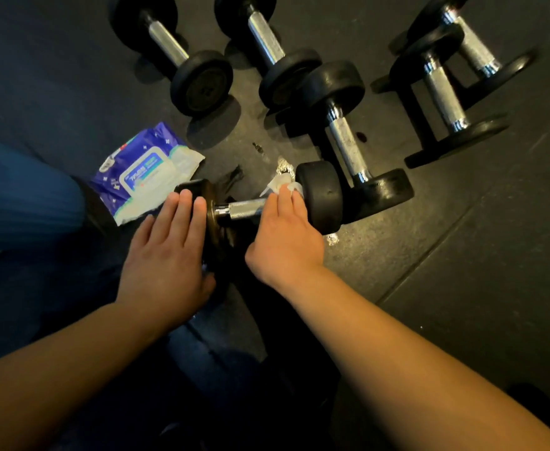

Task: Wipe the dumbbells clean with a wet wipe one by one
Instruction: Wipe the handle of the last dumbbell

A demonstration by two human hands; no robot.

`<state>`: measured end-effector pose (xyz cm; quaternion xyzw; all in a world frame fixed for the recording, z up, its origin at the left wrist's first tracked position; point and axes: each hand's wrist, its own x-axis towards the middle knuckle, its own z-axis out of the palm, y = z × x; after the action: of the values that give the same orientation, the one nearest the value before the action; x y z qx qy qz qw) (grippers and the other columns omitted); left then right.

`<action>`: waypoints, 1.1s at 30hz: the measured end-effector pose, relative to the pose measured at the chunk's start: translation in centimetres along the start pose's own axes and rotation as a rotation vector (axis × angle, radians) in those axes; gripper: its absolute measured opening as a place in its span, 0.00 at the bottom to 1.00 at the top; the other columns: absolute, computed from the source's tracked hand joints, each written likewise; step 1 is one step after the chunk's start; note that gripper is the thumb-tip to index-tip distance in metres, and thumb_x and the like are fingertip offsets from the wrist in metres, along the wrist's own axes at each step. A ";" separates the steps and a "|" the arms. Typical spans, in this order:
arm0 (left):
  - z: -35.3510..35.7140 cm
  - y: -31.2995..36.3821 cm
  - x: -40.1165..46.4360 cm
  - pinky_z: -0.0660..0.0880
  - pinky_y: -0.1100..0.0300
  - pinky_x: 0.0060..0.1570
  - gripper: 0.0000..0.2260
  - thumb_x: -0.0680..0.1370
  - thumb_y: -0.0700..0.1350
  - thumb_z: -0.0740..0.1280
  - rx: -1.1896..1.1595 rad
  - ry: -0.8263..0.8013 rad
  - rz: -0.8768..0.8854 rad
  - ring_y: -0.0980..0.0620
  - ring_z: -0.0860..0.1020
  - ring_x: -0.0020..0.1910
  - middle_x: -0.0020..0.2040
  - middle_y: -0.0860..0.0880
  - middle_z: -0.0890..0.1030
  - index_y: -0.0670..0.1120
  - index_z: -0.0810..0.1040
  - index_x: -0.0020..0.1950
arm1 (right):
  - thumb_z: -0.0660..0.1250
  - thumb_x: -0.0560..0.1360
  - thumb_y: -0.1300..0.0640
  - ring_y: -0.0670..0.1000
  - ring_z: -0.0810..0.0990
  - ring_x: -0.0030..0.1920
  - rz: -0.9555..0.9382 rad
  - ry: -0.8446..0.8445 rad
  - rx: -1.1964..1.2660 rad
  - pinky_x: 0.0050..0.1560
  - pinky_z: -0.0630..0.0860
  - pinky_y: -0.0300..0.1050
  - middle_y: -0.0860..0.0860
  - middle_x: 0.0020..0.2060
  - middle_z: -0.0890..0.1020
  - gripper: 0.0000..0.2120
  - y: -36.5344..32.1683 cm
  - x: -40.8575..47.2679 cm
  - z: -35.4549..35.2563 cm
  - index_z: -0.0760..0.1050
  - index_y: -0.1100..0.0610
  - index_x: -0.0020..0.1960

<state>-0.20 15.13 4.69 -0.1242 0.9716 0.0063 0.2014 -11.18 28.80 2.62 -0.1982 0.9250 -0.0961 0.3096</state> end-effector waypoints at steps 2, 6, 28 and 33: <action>0.3 0.6 -1.3 0.57 0.41 0.75 0.49 0.69 0.59 0.71 -0.019 0.000 -0.004 0.44 0.48 0.80 0.81 0.41 0.51 0.43 0.49 0.81 | 0.68 0.73 0.48 0.51 0.42 0.81 0.002 -0.004 -0.003 0.72 0.66 0.53 0.51 0.81 0.48 0.44 0.1 -0.2 0.1 0.50 0.59 0.80; 0.1 1.0 -2.0 0.55 0.42 0.76 0.46 0.71 0.59 0.68 -0.088 0.028 -0.034 0.45 0.50 0.80 0.81 0.42 0.52 0.44 0.51 0.81 | 0.67 0.73 0.50 0.51 0.44 0.81 -0.007 0.015 0.013 0.72 0.67 0.52 0.52 0.80 0.51 0.40 0.5 -1.4 0.8 0.53 0.59 0.79; 1.1 1.5 -4.4 0.53 0.44 0.77 0.48 0.72 0.60 0.67 -0.120 -0.110 -0.005 0.47 0.46 0.80 0.81 0.44 0.48 0.44 0.45 0.81 | 0.65 0.76 0.49 0.53 0.40 0.81 -0.047 -0.085 -0.145 0.67 0.71 0.51 0.54 0.81 0.43 0.44 2.2 -8.4 2.6 0.44 0.58 0.81; 1.7 1.9 -6.9 0.59 0.40 0.74 0.48 0.69 0.61 0.67 -0.075 -0.106 0.025 0.44 0.51 0.80 0.81 0.41 0.52 0.42 0.50 0.80 | 0.65 0.75 0.50 0.54 0.42 0.81 -0.039 -0.073 -0.103 0.69 0.69 0.50 0.55 0.81 0.47 0.42 2.1 -7.6 2.9 0.47 0.59 0.81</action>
<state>6.13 18.76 5.74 -0.1189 0.9602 0.0517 0.2475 -4.53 33.77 3.71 -0.2351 0.9129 -0.0469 0.3305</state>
